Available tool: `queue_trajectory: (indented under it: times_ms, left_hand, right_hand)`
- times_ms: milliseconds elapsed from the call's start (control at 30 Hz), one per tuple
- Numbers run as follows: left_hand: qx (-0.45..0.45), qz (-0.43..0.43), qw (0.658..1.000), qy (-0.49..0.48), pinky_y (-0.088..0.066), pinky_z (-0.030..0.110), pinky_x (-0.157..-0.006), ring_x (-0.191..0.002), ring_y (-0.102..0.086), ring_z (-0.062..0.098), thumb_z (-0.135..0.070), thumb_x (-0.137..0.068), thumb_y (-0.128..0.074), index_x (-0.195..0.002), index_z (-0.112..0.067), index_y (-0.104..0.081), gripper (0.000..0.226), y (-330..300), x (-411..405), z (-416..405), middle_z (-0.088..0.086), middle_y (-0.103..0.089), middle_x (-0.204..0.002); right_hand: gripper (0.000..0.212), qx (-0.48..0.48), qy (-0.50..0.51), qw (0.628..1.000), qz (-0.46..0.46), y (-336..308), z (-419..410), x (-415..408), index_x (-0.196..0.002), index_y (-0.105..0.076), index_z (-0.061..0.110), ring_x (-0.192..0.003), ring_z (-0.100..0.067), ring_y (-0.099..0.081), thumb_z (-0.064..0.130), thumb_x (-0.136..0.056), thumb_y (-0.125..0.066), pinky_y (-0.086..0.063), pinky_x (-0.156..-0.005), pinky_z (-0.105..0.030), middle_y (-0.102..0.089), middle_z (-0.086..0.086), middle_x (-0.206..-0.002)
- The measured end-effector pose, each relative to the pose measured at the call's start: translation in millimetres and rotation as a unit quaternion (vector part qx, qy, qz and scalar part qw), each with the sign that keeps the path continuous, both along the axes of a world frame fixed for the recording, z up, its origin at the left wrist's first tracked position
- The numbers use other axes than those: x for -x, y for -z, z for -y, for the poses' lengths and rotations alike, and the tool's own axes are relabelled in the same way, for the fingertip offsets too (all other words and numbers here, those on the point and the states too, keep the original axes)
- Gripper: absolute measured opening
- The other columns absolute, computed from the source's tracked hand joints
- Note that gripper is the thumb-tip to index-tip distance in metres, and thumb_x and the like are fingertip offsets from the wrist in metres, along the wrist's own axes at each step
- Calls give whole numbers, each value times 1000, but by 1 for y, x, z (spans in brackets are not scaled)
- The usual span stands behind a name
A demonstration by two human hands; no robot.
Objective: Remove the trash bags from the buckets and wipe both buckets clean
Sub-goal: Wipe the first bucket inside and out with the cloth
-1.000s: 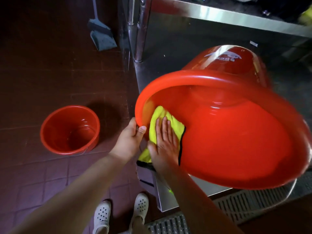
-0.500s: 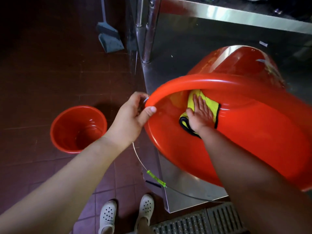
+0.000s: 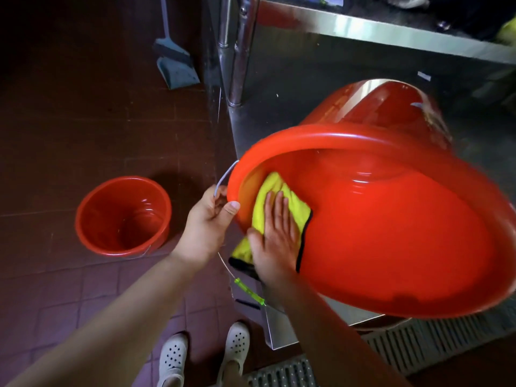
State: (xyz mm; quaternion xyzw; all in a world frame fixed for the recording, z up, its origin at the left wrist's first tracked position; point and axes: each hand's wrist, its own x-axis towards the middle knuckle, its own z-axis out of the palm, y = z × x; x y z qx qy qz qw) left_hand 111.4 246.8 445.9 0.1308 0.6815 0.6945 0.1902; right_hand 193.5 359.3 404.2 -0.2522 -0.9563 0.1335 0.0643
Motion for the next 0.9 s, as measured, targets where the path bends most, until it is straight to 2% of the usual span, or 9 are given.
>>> queue_trajectory:
  times_ms: [100, 267, 500, 567, 700, 733, 800, 833, 900]
  left_hand:
    - [-2, -17, 1000, 15, -46, 22, -81, -83, -58, 8, -3, -90, -58, -100, -11, -56, 14, -9, 7, 1, 3, -63, -90]
    - [-11, -75, 997, 31, -44, 6, -70, -73, -59, -8, -3, -87, -61, -88, -27, -60, 25, -38, 29, 11, -14, -66, -77]
    - [-7, -137, 989, 55, -48, 11, -73, -79, -63, -3, -4, -84, -65, -90, -24, -65, 21, -63, 46, 15, -6, -66, -88]
    - [-15, -119, 992, 40, -49, 12, -73, -80, -64, -2, -6, -81, -68, -90, -25, -66, 21, -61, 47, 13, -8, -68, -87]
    - [-56, 1, 998, 6, -49, 13, -77, -88, -67, 1, -10, -78, -66, -97, -26, -66, 25, -41, 35, 16, -13, -73, -89]
    - [-49, 25, 998, 4, -50, 17, -81, -93, -67, 5, -8, -81, -64, -101, -23, -65, 25, -32, 29, 17, -10, -73, -93]
    - [-33, 66, 997, -9, -51, 36, -94, -102, -66, 21, -6, -87, -60, -106, -14, -65, 21, -17, 19, 20, 3, -73, -101]
    - [-28, 78, 996, -20, -48, 47, -97, -104, -64, 30, -7, -88, -60, -105, -11, -66, 18, -12, 15, 20, 11, -71, -104]
    - [-27, 85, 996, -30, -43, 58, -98, -100, -63, 36, -9, -89, -59, -103, -8, -67, 16, -9, 12, 19, 22, -68, -105]
  right_hand:
    - [74, 46, -33, 998, -23, -4, 0, -5, -147, -7, 23, -146, -19, -13, 45, -81, -32, -13, -118, -35, -14, -4, -157]
    - [74, -26, -39, 997, 66, 3, -47, 10, -149, -2, 29, -146, -13, -9, 43, -90, -43, -13, -117, -32, -4, 2, -159]
    - [66, -19, 35, 986, 160, 8, -126, 57, -149, -1, 37, -146, -9, -1, 44, -94, -35, -3, -117, -32, 1, 8, -160]
    - [64, -23, 60, 981, 182, 9, -145, 66, -149, -1, 37, -146, -11, 0, 46, -94, -31, -2, -118, -35, 2, 7, -160]
    - [63, -40, 76, 977, 193, 13, -159, 77, -150, -1, 37, -146, -15, 1, 49, -93, -26, 0, -117, -36, 1, 5, -160]
    - [63, -39, 78, 977, 193, 13, -158, 78, -150, -1, 36, -146, -15, 1, 48, -93, -26, 0, -117, -36, 1, 4, -160]
    - [62, -31, 86, 978, 188, 11, -146, 76, -150, -3, 35, -147, -16, 1, 46, -94, -26, 0, -117, -37, 0, 2, -160]
    - [62, -24, 88, 980, 179, 9, -136, 74, -150, -3, 34, -147, -16, 1, 45, -94, -28, -1, -117, -37, -1, 2, -160]
    - [65, -8, 78, 986, 144, 7, -104, 66, -150, -2, 32, -147, -16, -1, 44, -94, -32, -1, -117, -36, -1, 1, -160]
